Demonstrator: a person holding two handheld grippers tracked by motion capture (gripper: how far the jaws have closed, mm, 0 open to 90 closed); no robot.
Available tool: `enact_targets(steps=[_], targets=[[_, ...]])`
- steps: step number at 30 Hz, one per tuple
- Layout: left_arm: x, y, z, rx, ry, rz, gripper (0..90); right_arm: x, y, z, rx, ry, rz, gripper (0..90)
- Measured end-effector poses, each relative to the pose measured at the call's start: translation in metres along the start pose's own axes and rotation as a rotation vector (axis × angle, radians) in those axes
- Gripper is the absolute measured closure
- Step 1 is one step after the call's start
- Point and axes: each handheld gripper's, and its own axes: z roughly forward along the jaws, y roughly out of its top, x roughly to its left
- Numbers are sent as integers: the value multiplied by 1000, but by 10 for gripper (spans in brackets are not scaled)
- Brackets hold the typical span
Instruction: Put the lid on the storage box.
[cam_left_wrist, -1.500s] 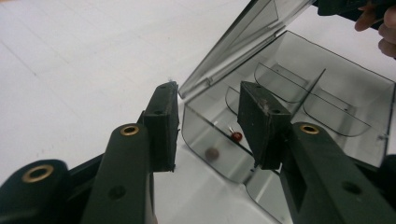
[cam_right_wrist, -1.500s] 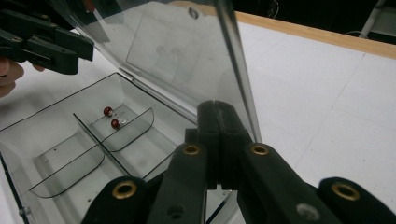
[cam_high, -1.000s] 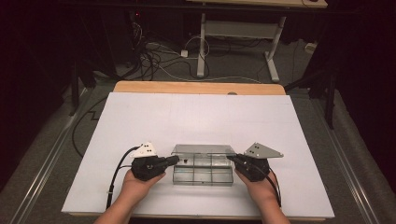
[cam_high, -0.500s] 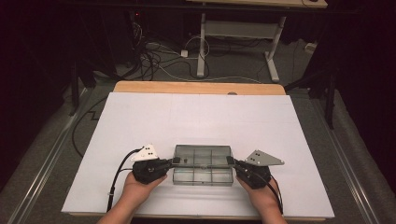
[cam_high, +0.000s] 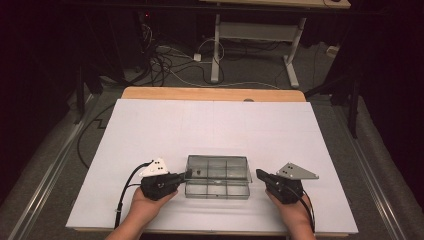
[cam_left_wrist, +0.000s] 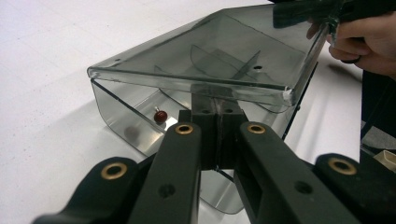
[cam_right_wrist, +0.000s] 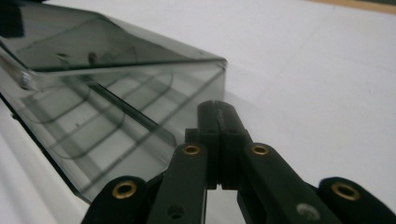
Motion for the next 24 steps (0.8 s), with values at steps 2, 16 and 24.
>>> enact_targets(steps=[2,16,24], targets=[[-1,-1,-1,-3,-2,5,873,-4,-5,-2,18,-13,0,900],[-5,-11,-8,10,10,19,873,-16,-21,-15,80,-75,21,405],[-6,-16,-13,16,2,10,873,-21,-22,-13,76,-100,51,0]])
